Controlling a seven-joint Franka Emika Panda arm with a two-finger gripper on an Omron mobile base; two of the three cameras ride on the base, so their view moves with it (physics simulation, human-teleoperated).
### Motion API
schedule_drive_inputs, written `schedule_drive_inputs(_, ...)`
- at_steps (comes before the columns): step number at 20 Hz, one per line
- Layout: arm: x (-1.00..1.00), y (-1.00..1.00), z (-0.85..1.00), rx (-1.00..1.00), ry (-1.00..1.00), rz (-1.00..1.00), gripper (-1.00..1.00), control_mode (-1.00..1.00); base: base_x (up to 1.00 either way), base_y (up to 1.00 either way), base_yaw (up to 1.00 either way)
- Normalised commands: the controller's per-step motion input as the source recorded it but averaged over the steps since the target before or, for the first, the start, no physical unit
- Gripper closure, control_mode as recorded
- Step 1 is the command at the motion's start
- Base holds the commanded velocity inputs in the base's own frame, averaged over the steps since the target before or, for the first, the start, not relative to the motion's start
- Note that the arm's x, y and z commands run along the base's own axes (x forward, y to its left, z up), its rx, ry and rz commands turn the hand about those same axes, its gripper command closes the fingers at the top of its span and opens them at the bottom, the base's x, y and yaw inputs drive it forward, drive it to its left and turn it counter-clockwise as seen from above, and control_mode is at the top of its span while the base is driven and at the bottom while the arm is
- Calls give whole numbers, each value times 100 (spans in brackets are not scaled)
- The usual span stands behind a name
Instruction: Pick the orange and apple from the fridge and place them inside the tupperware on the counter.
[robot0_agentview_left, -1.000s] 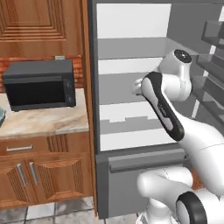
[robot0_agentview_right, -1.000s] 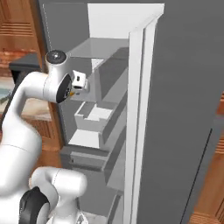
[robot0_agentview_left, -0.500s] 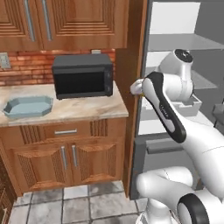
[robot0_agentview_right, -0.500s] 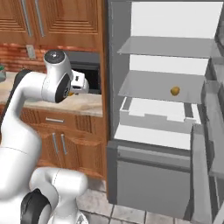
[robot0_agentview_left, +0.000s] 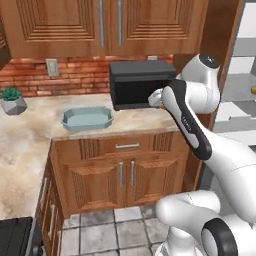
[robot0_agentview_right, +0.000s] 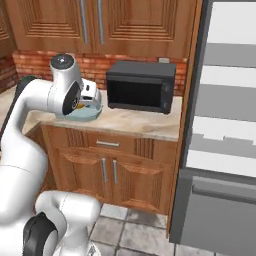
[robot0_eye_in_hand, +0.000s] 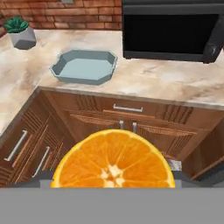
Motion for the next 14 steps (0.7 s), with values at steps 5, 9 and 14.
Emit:
schedule_drive_inputs(5, 0, 0, 0, 0, 0, 0, 100, 100, 70, 67, 2)
schedule_drive_inputs(9, 0, 0, 0, 0, 0, 0, 100, 100, 100, 3, 4)
schedule_drive_inputs(14, 0, 0, 0, 0, 0, 0, 100, 100, 94, 1, 5)
